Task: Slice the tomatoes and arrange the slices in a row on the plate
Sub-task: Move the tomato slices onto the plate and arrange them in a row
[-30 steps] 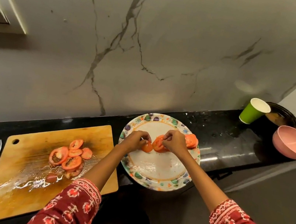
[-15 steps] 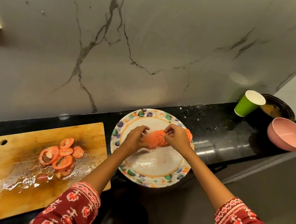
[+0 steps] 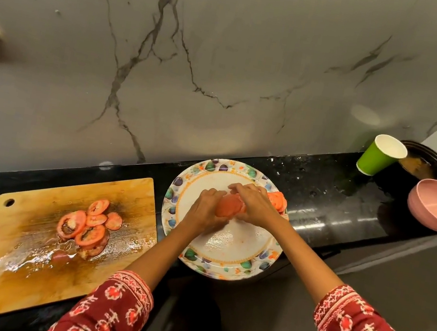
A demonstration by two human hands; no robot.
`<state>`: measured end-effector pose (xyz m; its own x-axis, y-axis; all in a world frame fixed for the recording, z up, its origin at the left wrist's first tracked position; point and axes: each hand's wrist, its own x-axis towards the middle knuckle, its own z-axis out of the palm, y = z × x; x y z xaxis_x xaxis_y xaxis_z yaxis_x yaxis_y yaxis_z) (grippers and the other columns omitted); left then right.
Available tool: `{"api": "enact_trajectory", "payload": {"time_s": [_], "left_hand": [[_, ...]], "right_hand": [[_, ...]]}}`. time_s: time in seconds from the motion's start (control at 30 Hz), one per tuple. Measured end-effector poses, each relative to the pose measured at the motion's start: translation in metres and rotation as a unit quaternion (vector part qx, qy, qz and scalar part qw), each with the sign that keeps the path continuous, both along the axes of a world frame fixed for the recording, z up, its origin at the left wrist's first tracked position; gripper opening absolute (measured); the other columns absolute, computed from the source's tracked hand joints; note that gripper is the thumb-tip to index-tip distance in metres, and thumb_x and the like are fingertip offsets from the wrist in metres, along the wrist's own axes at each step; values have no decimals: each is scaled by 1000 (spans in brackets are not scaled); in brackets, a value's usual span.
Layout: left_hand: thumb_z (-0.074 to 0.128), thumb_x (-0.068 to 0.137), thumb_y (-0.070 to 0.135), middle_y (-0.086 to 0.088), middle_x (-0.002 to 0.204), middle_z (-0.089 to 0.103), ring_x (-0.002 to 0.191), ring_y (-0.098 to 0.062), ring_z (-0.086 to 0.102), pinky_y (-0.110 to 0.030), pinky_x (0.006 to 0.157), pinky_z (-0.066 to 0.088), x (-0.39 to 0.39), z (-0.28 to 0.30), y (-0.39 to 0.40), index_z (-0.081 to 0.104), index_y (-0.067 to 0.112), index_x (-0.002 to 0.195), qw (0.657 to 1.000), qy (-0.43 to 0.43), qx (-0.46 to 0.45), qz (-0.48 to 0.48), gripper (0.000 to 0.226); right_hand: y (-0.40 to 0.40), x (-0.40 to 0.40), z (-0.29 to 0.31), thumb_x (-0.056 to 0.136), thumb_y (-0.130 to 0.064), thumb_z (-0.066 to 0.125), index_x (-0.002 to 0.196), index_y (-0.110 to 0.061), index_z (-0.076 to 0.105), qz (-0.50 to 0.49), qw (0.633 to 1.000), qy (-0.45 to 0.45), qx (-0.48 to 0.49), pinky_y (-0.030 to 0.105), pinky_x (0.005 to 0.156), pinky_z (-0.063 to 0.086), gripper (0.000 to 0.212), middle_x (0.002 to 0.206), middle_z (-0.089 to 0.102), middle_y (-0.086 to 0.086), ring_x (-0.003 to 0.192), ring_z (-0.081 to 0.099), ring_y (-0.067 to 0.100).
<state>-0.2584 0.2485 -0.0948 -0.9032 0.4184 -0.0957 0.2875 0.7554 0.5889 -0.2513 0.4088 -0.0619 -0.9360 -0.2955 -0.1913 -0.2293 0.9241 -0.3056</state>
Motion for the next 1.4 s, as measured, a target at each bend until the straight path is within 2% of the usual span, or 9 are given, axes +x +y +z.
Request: {"api": "enact_trajectory", "payload": {"time_s": [0.37, 0.5, 0.73, 0.9, 1.07, 1.23, 1.4], "left_hand": [[72, 78, 31, -8, 129, 48, 118, -21, 42, -31, 97, 40, -3, -2, 4, 41, 14, 133, 1000, -19, 10, 14, 65], [72, 77, 30, -9, 131, 48, 120, -22, 41, -33, 100, 39, -2, -4, 5, 40, 14, 135, 999, -22, 14, 28, 68], [74, 75, 32, -9, 129, 51, 117, -22, 47, -30, 97, 41, -5, -2, 11, 44, 13, 131, 999, -18, 17, 38, 66], [75, 74, 32, -9, 133, 48, 122, -23, 44, -33, 101, 40, -2, -4, 12, 41, 14, 134, 998, -21, 24, 52, 71], [77, 72, 31, -9, 136, 45, 124, -23, 41, -34, 102, 39, 1, -6, 9, 39, 14, 136, 998, -21, 24, 54, 76], [78, 71, 30, -10, 134, 45, 122, -23, 44, -35, 101, 43, 0, -6, 5, 39, 14, 136, 997, -26, 27, 61, 77], [79, 70, 26, -10, 133, 46, 118, -23, 47, -39, 96, 46, 4, -6, -2, 40, 13, 135, 997, -23, 38, 59, 76]], "right_hand": [[23, -3, -8, 73, -29, 77, 137, -24, 35, 18, 998, 14, -55, 38, 106, 25, 77, 134, 52, -5, 128, 37, 17], [26, -1, -8, 77, -28, 74, 137, -22, 36, 13, 998, 14, -53, 39, 107, 24, 72, 133, 53, -4, 129, 37, 17], [25, -1, -8, 76, -29, 74, 134, -21, 40, -13, 997, 29, -74, 38, 105, 25, 68, 129, 57, -3, 128, 40, 19], [33, 5, -9, 72, -32, 78, 134, -20, 41, -16, 996, 29, -85, 37, 102, 29, 73, 130, 56, -3, 125, 42, 19], [31, 9, -8, 76, -28, 75, 134, -20, 41, -18, 996, 37, -81, 37, 102, 30, 68, 131, 55, -1, 126, 40, 20], [29, 11, -10, 76, -33, 75, 135, -21, 40, -21, 995, 45, -88, 39, 104, 31, 69, 133, 52, 0, 127, 40, 21], [33, 13, -9, 78, -25, 74, 134, -20, 40, -29, 995, 53, -80, 38, 102, 30, 65, 130, 55, -1, 126, 41, 20]]}}
